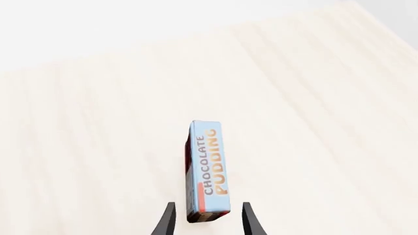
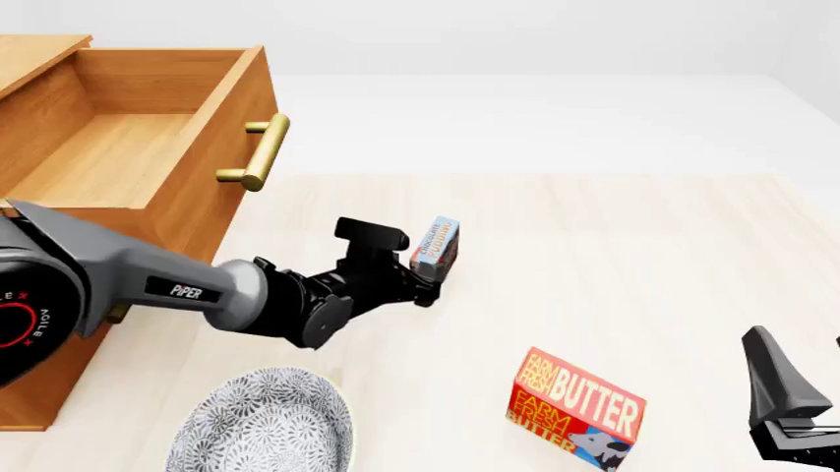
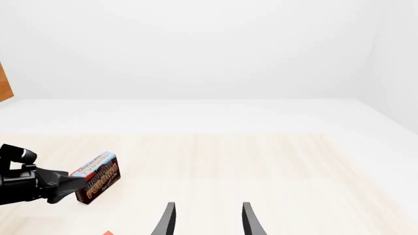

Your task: Put the chocolate pudding in the top drawer of the cabinet and close it.

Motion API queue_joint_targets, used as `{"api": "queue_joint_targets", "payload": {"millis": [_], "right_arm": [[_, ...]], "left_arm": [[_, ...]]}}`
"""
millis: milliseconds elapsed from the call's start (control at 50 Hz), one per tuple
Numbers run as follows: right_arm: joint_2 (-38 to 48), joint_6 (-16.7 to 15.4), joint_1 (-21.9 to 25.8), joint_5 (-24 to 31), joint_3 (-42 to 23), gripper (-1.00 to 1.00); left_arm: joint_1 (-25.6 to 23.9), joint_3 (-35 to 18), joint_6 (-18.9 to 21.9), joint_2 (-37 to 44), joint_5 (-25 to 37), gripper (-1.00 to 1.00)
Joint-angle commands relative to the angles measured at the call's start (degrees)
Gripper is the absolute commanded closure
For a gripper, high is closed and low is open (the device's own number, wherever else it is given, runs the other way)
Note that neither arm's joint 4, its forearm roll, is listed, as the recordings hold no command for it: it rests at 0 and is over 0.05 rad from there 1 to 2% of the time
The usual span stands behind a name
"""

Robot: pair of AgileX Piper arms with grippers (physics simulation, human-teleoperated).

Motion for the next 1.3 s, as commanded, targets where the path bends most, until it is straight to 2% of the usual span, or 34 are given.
{"api": "queue_joint_targets", "payload": {"millis": [20,480,920,940,1300], "right_arm": [[-0.01,0.0,0.0,0.0,0.0,-1.0],[0.0,-0.01,0.0,0.0,0.0,-1.0],[-0.01,0.0,0.0,0.01,0.0,-1.0],[0.0,0.0,-0.01,0.0,0.0,-1.0],[0.0,-0.01,0.0,0.0,0.0,-1.0]], "left_arm": [[-0.39,-1.04,-0.18,1.46,0.15,-1.0],[-0.79,-3.51,-1.72,4.87,0.18,-1.0],[-0.35,-4.06,-0.75,4.46,1.15,-1.0],[-0.79,-4.44,-0.66,4.83,1.7,1.0],[-0.42,-3.22,2.11,1.54,2.59,1.0]]}}
